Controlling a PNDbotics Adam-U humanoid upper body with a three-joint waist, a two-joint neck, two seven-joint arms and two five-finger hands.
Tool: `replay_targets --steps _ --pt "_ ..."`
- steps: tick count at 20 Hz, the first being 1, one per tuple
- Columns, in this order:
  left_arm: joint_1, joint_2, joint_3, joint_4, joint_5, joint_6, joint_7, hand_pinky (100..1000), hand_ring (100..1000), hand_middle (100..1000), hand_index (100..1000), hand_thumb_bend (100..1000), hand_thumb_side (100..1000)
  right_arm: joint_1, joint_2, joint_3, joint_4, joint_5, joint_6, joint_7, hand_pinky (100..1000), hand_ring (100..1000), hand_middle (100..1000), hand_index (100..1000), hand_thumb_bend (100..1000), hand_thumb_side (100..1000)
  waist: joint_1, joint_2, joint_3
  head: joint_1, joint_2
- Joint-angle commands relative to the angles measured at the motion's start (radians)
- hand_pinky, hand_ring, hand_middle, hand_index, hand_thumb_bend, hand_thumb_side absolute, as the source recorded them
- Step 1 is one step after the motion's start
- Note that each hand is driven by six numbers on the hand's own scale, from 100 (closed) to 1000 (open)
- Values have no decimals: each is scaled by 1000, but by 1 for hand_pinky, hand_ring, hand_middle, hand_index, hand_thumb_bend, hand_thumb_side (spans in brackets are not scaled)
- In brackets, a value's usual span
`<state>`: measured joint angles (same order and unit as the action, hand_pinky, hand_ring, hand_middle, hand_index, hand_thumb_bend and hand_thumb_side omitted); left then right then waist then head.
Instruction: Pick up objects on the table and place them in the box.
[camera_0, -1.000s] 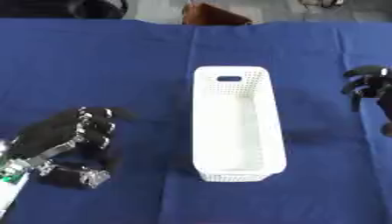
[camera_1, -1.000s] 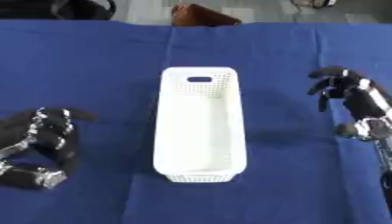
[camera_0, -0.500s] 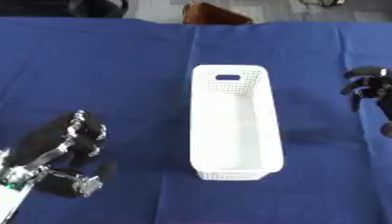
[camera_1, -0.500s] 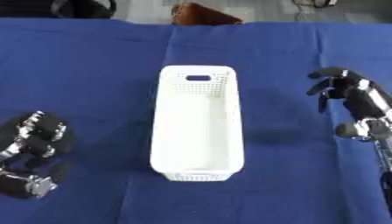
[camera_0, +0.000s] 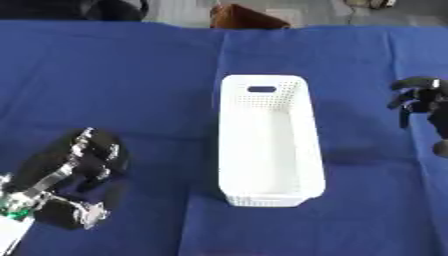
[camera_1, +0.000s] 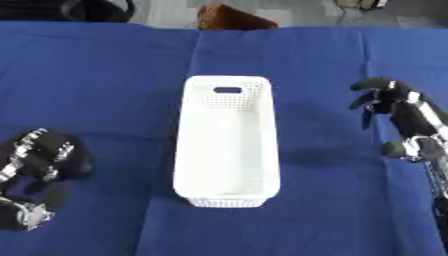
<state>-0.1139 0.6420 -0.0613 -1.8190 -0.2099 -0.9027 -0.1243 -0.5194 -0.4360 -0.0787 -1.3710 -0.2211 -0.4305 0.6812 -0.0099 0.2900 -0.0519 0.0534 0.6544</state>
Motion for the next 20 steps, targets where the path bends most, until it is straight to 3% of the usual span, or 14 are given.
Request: replay_targets --steps 1,7,10,14,20 --pt "12 35 24 -38 125 19 -21 100 100 100 100 100 672 -4 -15 -11 -17 -1 -220 226 350 629 748 813 1000 541 3 -27 6 -19 -10" --pt "36 108 93 -166 596 216 -112 100 100 100 100 100 619 12 -16 -15 -23 0 -207 226 349 628 747 813 1000 541 14 -43 20 -29 -5" --pt "30 119 135 -179 780 268 -185 100 100 100 100 100 606 17 -17 -17 -26 -1 -200 226 349 628 747 813 1000 541 16 -48 24 -35 -4" --pt "28 119 162 -181 899 310 -268 100 100 100 100 100 599 17 -17 -19 -29 -2 -197 226 350 629 747 813 1000 541 14 -48 27 -38 -5" --pt "21 114 172 -181 948 354 -313 100 100 100 100 100 593 16 -18 -20 -27 -3 -199 226 350 629 747 813 1000 541 11 -46 27 -38 -5"
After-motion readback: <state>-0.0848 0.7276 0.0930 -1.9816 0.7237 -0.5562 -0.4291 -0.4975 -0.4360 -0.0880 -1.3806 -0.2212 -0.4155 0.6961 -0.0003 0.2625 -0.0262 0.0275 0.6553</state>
